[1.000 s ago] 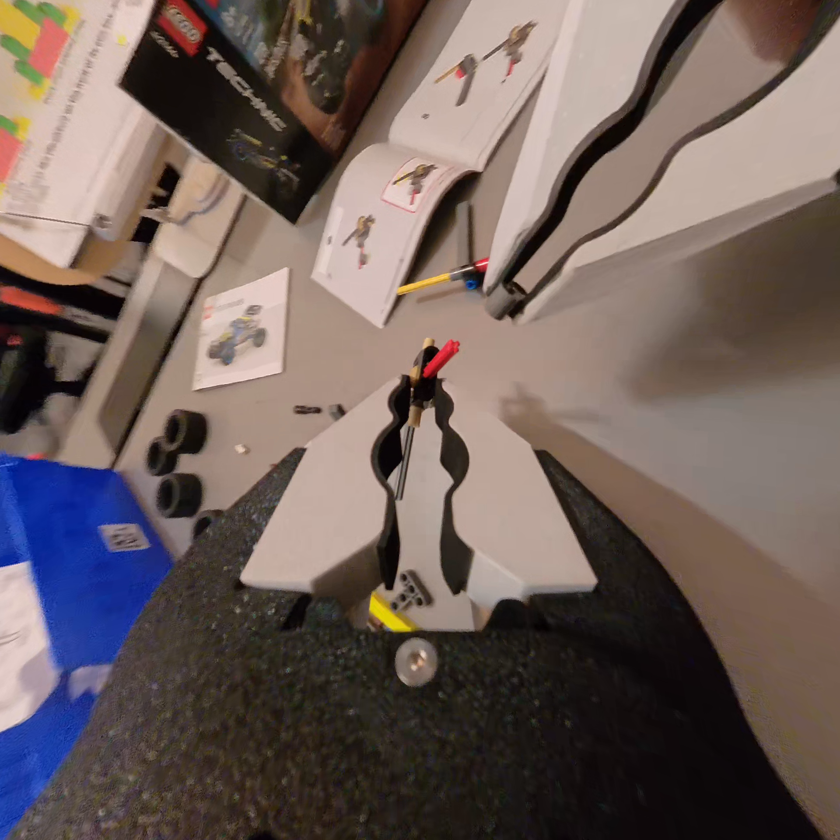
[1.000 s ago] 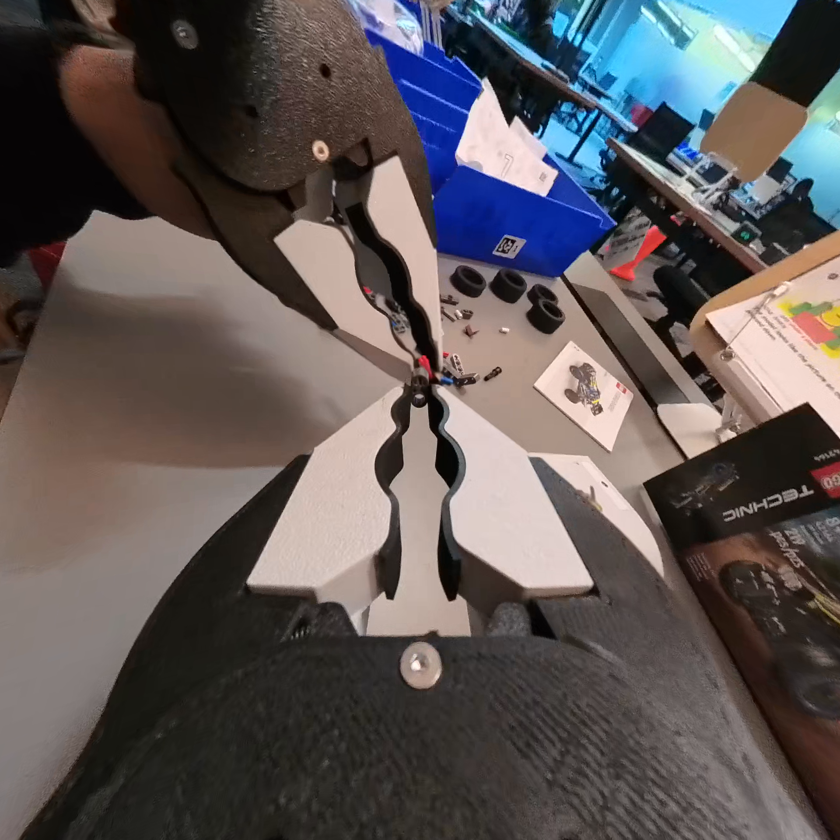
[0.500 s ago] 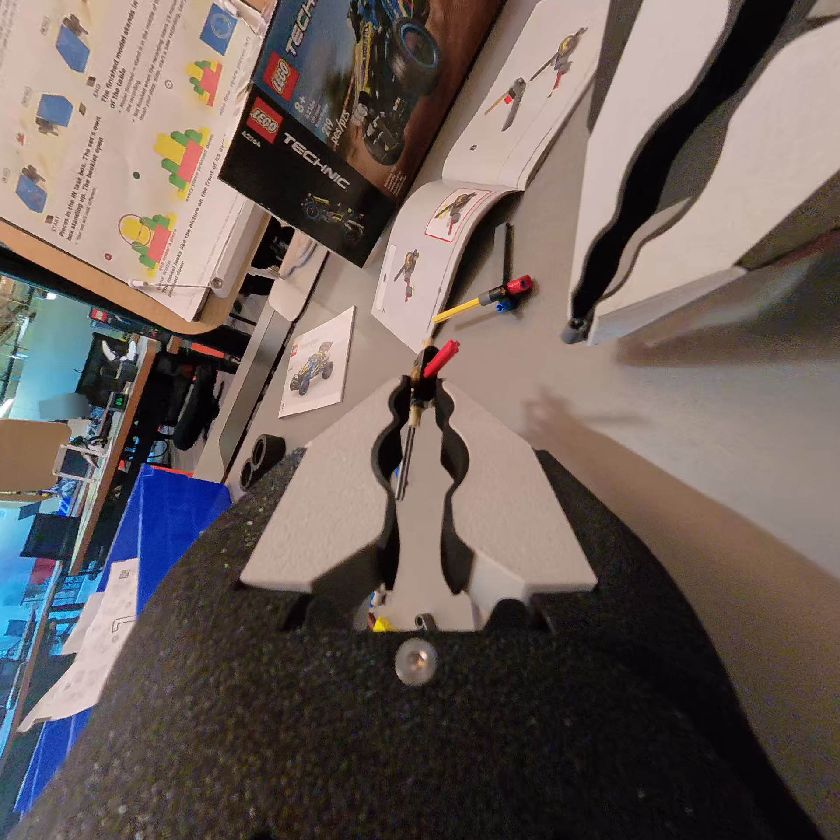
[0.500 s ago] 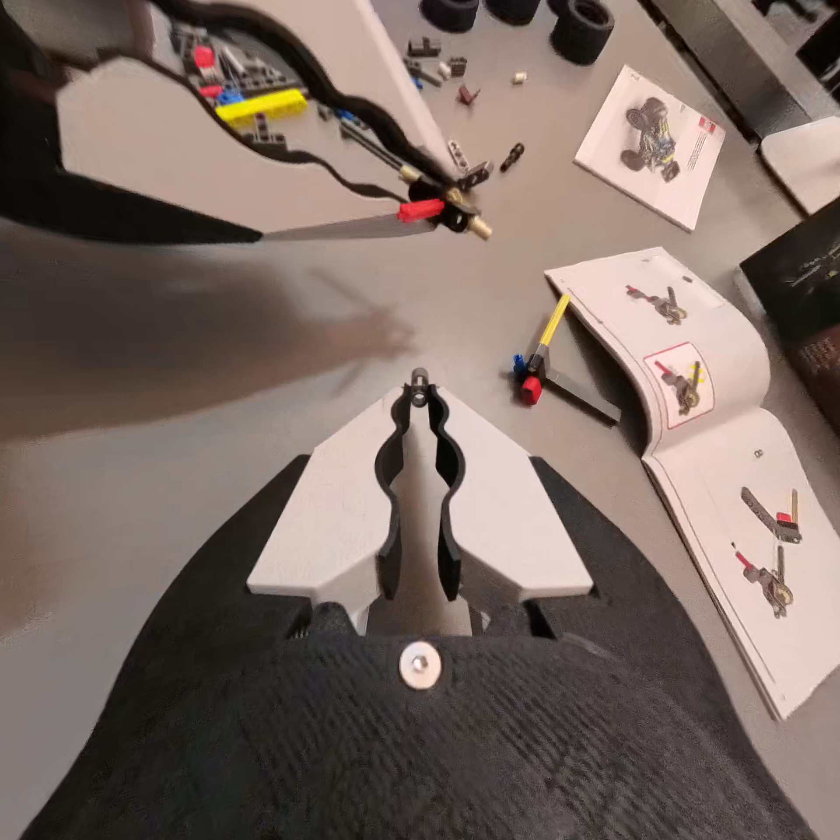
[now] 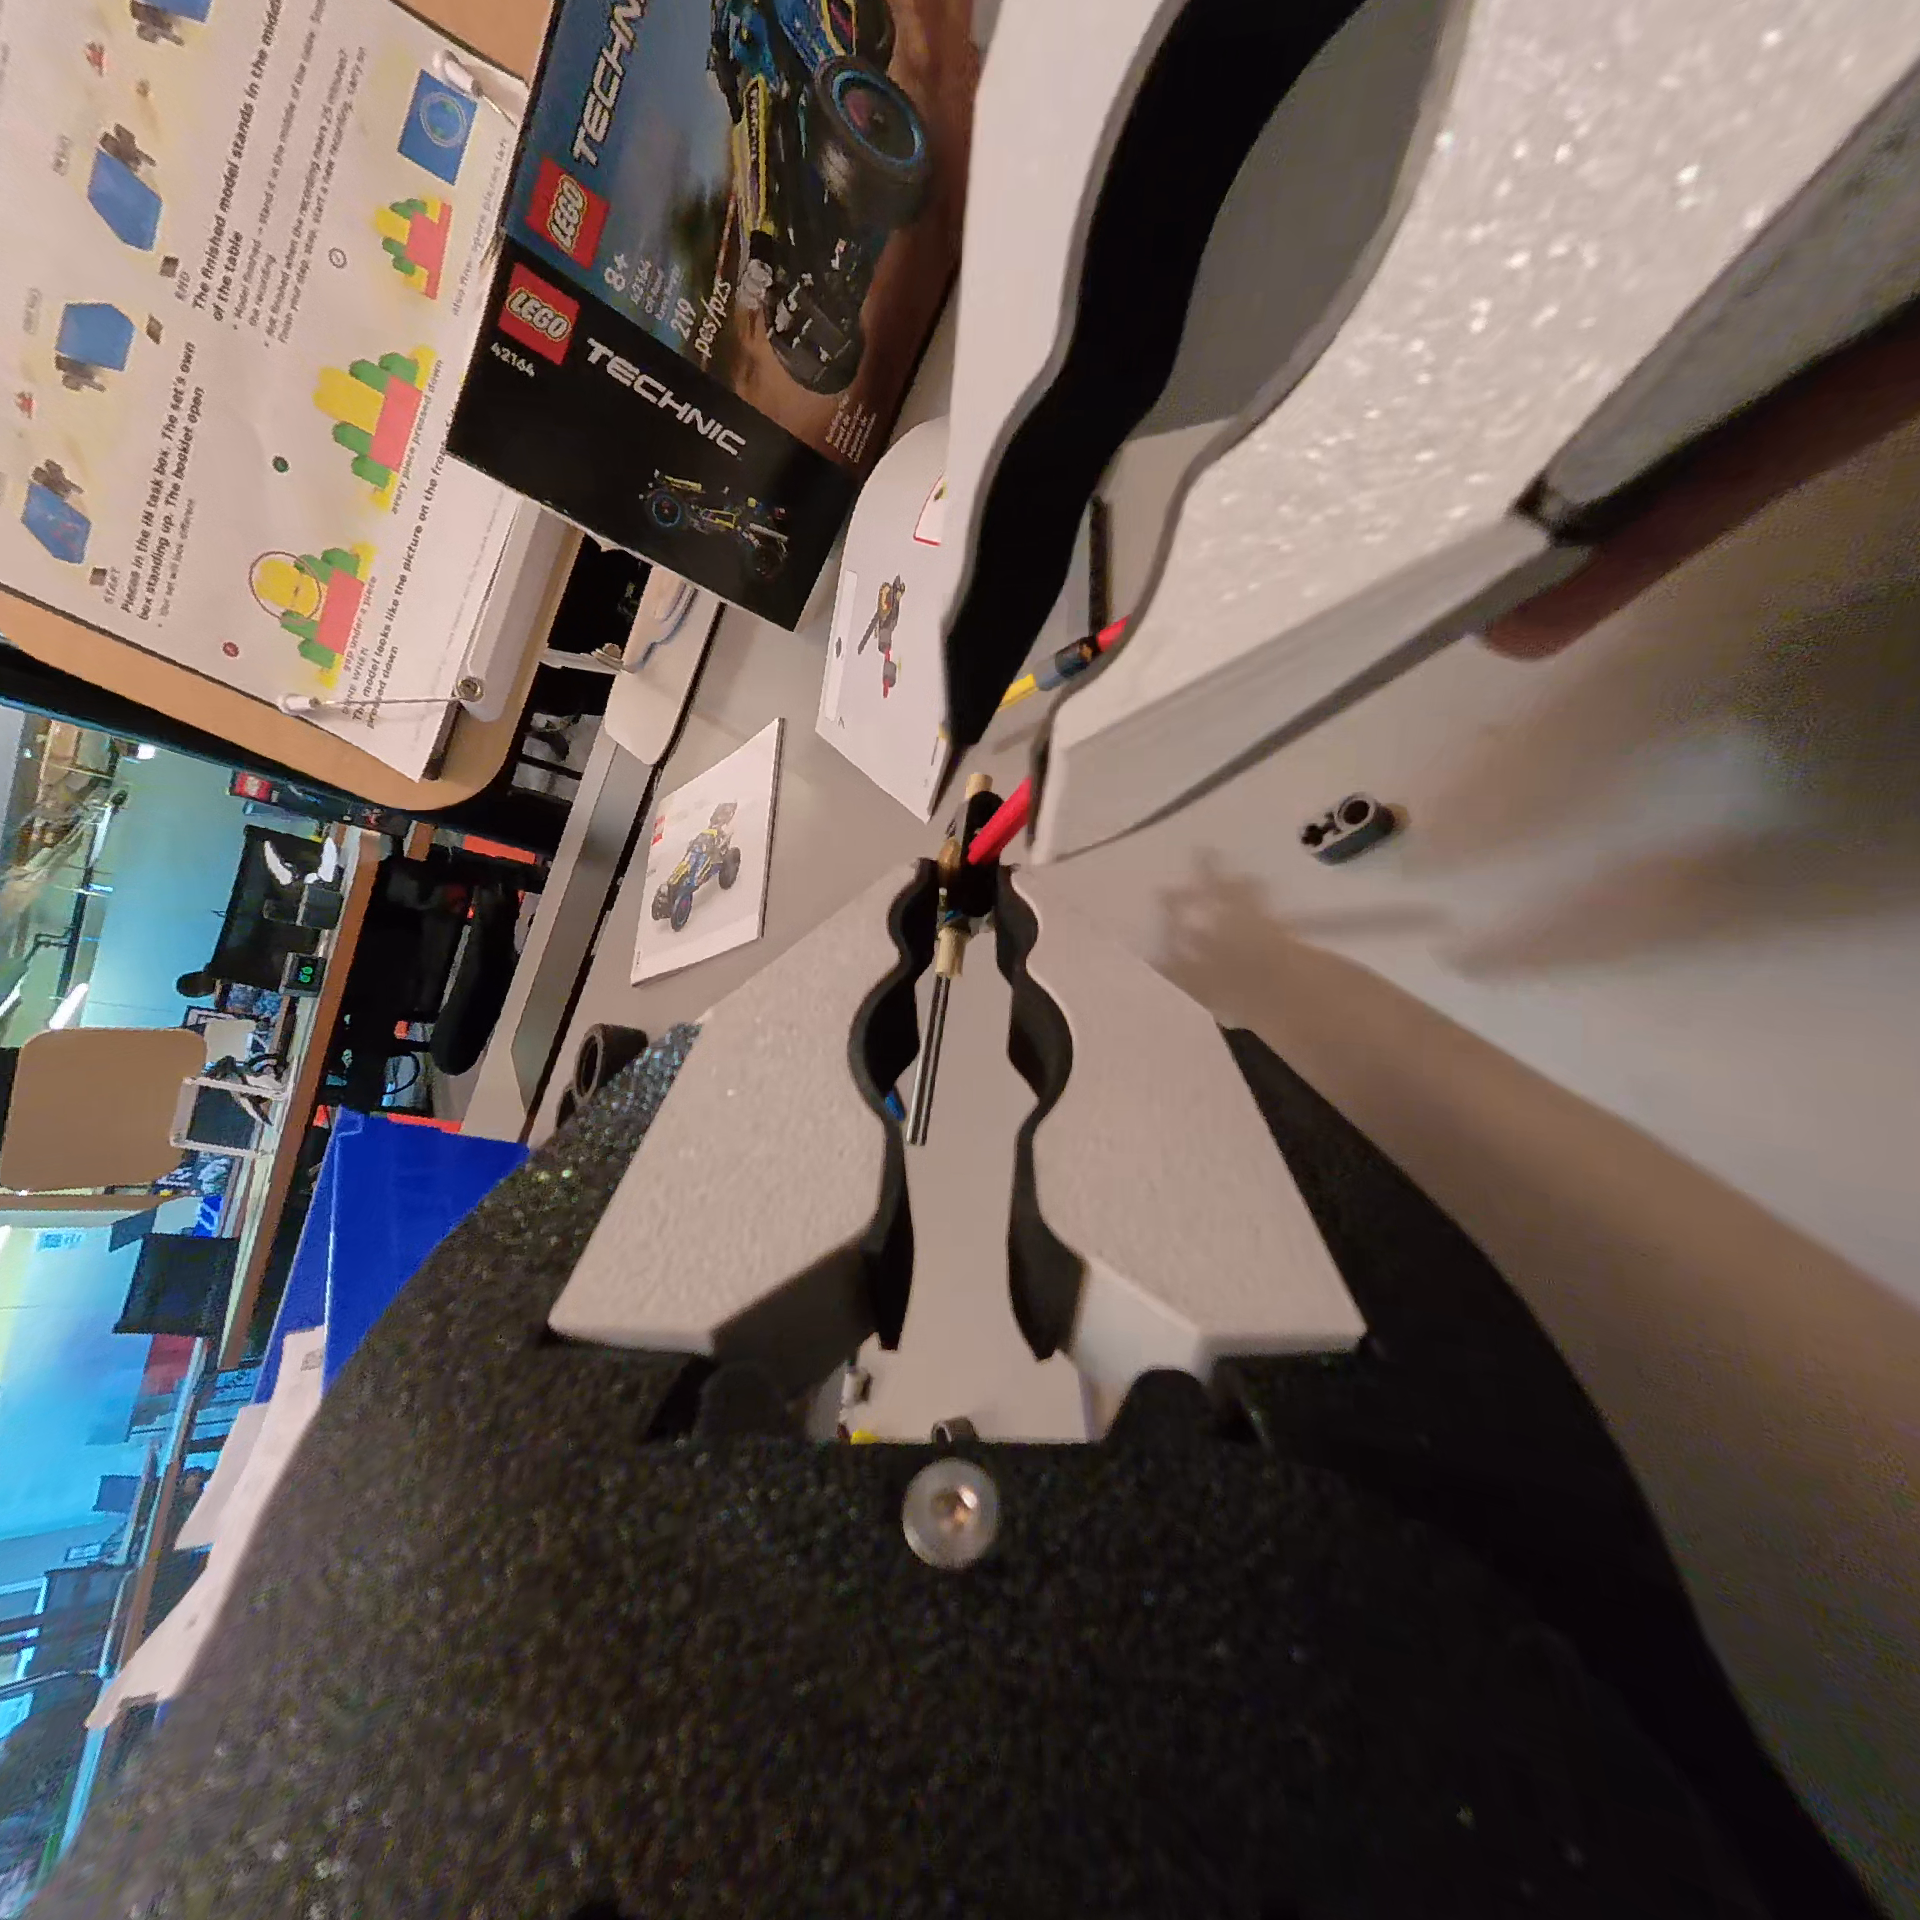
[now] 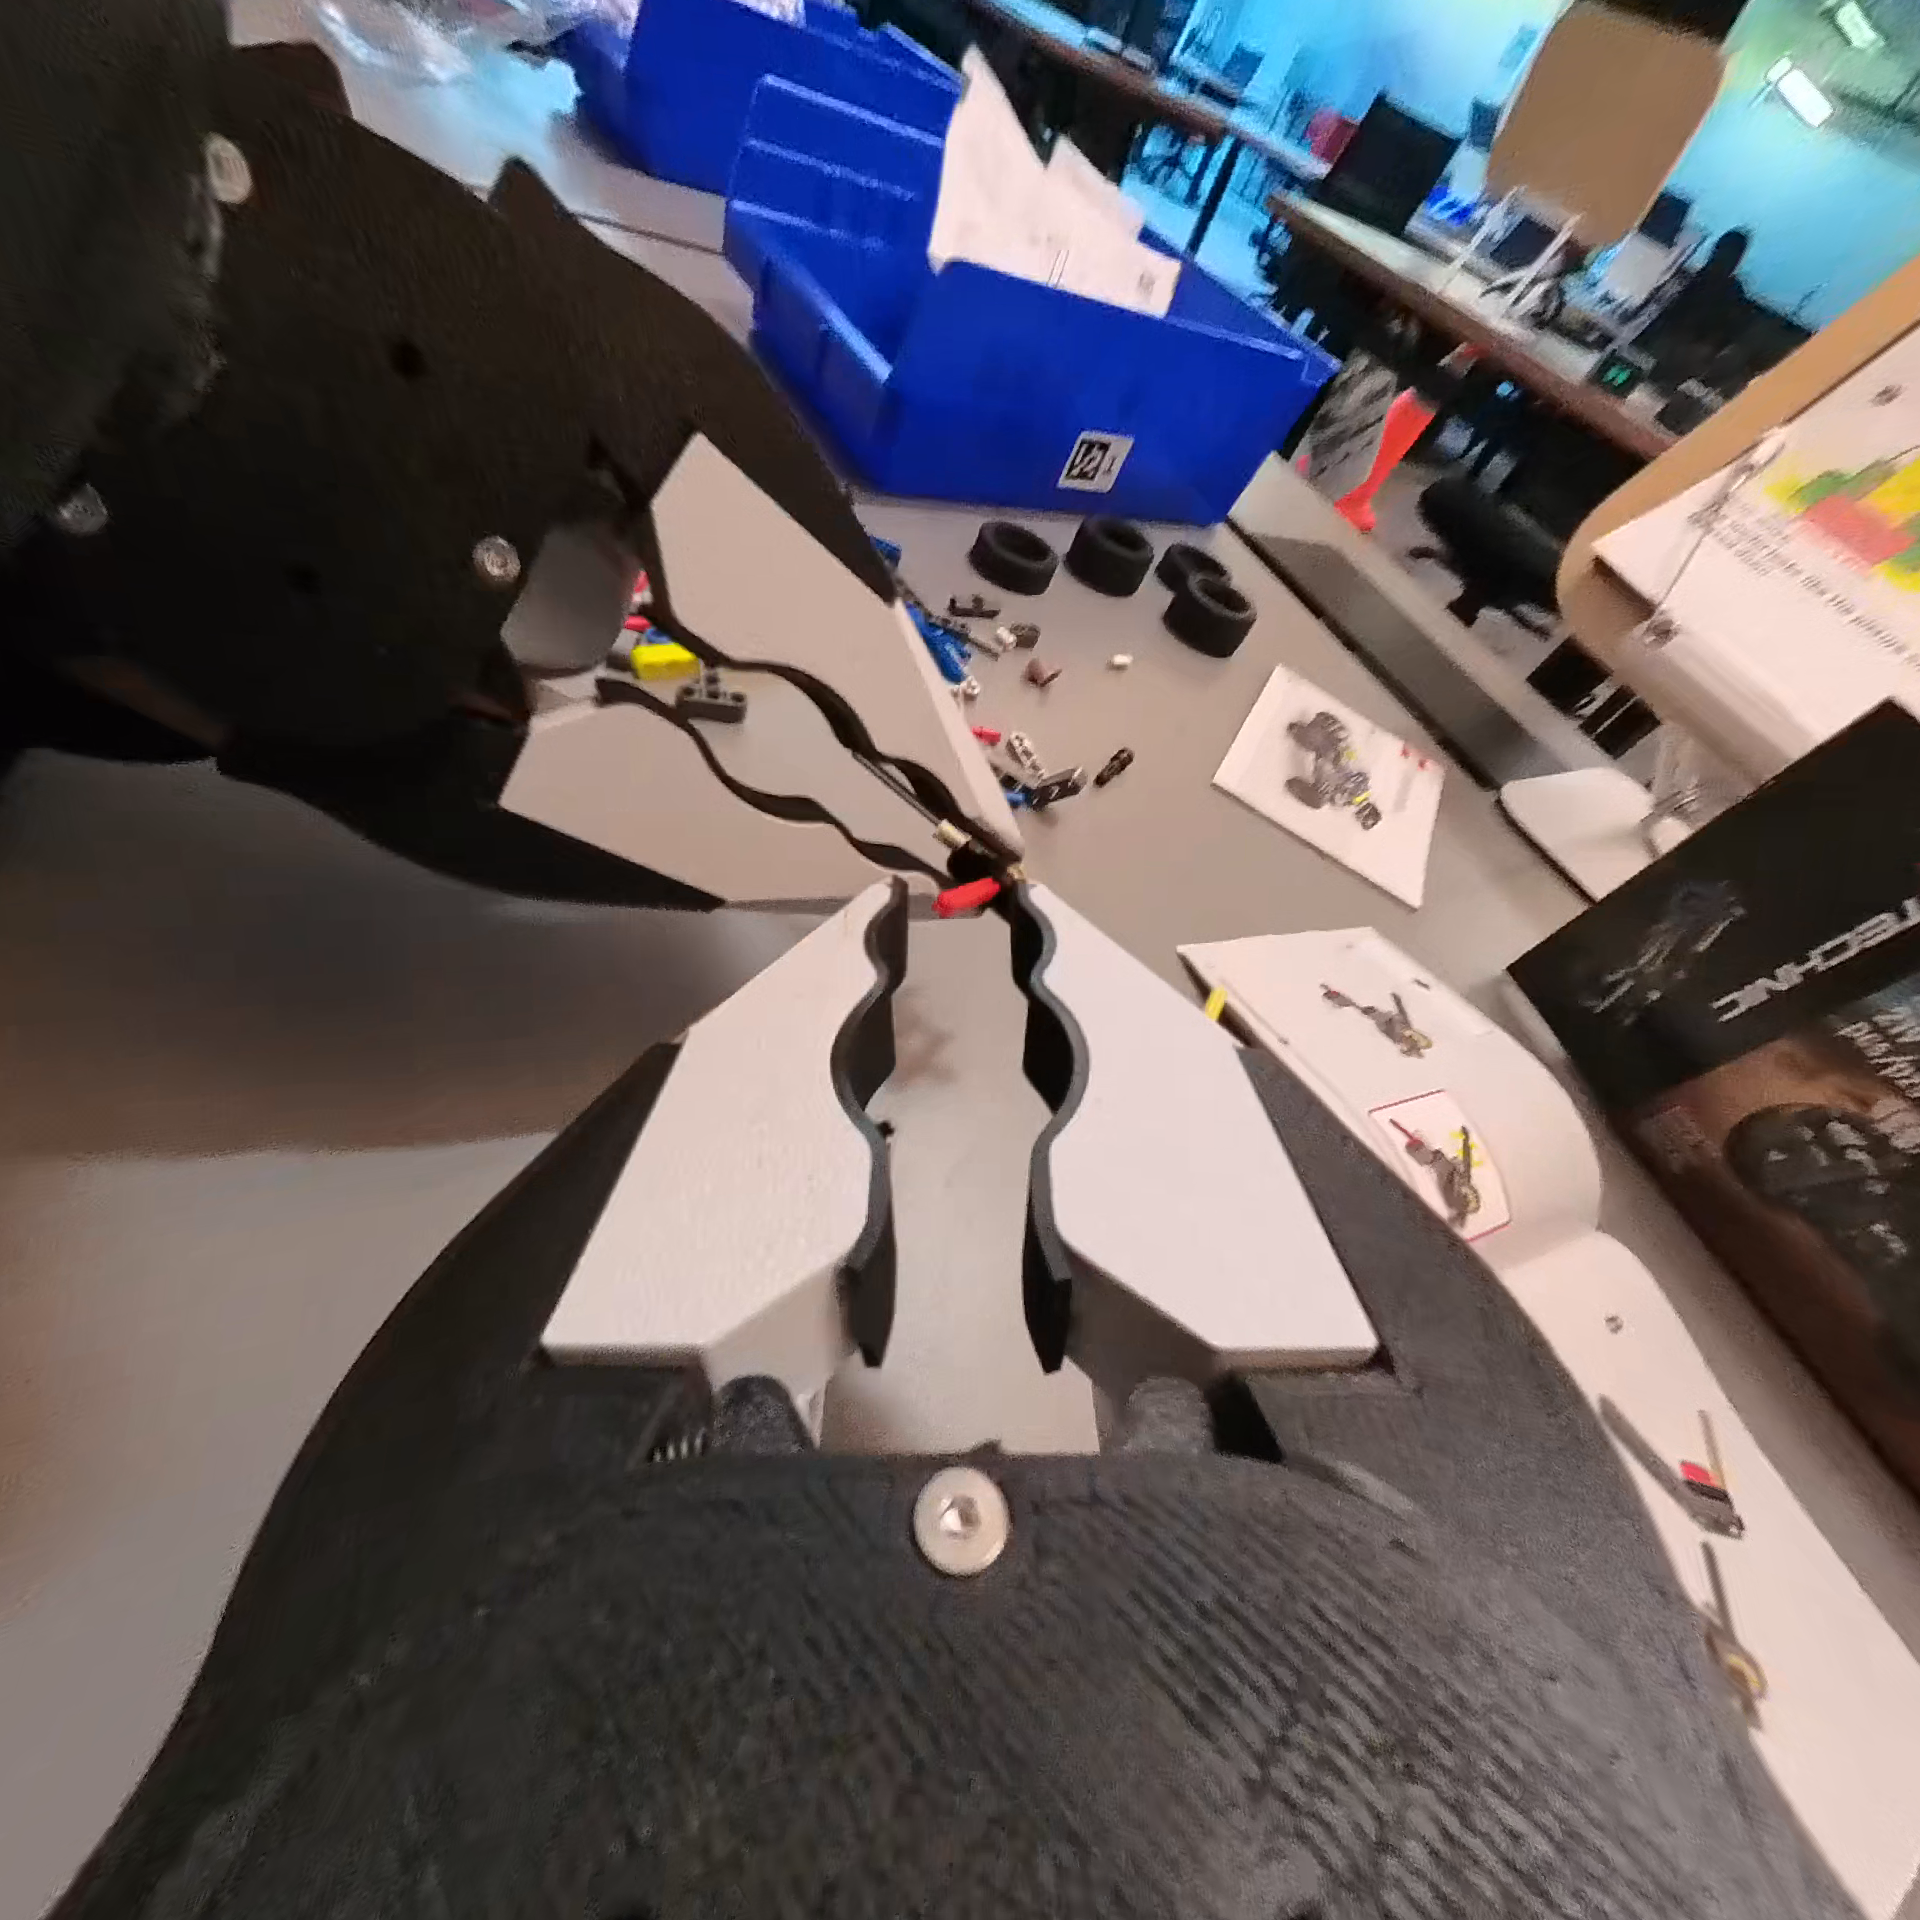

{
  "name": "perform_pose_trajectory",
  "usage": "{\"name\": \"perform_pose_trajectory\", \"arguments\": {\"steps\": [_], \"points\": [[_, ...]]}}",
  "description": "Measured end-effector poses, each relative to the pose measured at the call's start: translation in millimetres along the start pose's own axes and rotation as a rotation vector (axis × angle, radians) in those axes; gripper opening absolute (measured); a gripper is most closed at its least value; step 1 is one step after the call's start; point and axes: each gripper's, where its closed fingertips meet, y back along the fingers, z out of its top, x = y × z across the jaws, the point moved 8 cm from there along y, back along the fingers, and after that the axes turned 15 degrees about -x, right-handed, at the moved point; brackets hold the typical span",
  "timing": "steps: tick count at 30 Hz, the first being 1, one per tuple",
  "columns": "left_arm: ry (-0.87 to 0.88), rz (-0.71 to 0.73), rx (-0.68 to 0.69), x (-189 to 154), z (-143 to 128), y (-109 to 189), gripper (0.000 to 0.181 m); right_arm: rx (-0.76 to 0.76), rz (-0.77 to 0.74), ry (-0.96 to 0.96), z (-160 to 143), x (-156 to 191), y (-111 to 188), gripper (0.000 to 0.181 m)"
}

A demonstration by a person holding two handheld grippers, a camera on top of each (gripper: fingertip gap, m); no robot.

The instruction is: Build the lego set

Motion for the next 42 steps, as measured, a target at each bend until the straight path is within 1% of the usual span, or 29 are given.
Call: {"name": "perform_pose_trajectory", "arguments": {"steps": [2, 5, 9, 12, 15, 18, 21, 23, 26, 27, 28, 32, 34, 37, 38, 42], "points": [[-0.002, -0.009, -0.003, -0.7, 2.5, -1.2, 0.009, -0.029, 0.008, 0.031, 1.9, 2.2, -0.8, 0.011], [0.007, -0.015, -0.005, -0.8, 5.5, -1.3, 0.009, -0.002, 0.0, 0.085, -0.2, 2.1, -1.2, 0.001], [0.015, -0.01, -0.01, 1.5, 6.3, -0.6, 0.009, -0.006, -0.023, 0.134, 1.1, 2.4, -1.1, 0.001], [0.024, -0.011, -0.022, 2.0, 7.0, 0.2, 0.009, -0.018, -0.032, 0.158, 2.2, 2.5, -0.2, 0.004], [-0.005, 0.003, -0.041, 3.1, 8.3, 1.8, 0.009, -0.031, -0.042, 0.185, 4.0, 3.2, 0.9, 0.0], [-0.045, 0.035, -0.124, 6.6, 9.3, 6.3, 0.009, -0.076, -0.081, 0.216, 9.0, 0.0, 5.4, 0.0], [-0.103, 0.055, -0.217, 9.4, 10.7, 12.5, 0.009, -0.15, -0.076, 0.126, 12.8, -6.9, 11.9, 0.0], [-0.127, 0.059, -0.245, 10.3, 12.3, 15.3, 0.009, -0.194, -0.051, 0.066, 12.9, -10.7, 15.7, 0.0], [-0.113, 0.018, -0.212, 9.2, 12.5, 13.8, 0.009, -0.174, -0.019, 0.099, 8.7, -10.0, 18.2, 0.0], [-0.12, 0.013, -0.201, 8.9, 12.8, 13.4, 0.009, -0.175, -0.033, 0.133, 9.3, -9.9, 19.3, 0.009], [-0.125, 0.01, -0.188, 8.6, 13.3, 13.1, 0.009, -0.169, -0.027, 0.165, 9.7, -8.7, 19.9, 0.01], [-0.141, -0.008, -0.177, 7.6, 16.2, 12.7, 0.008, -0.069, 0.007, 0.287, 3.5, -3.7, 16.8, 0.007], [-0.152, -0.006, -0.179, 7.4, 16.9, 12.9, 0.008, -0.051, -0.02, 0.329, 3.2, -3.8, 15.4, 0.003], [-0.16, 0.0, -0.207, 8.1, 16.7, 14.7, 0.009, -0.072, -0.02, 0.322, 6.1, -2.9, 15.8, 0.003], [-0.177, 0.006, -0.23, 8.7, 16.3, 15.9, 0.009, -0.09, -0.023, 0.287, 6.9, -3.6, 16.3, 0.003], [-0.282, 0.037, -0.319, 8.6, 16.2, 21.9, 0.011, -0.212, 0.014, 0.037, 7.7, -10.2, 20.4, 0.002]]}}
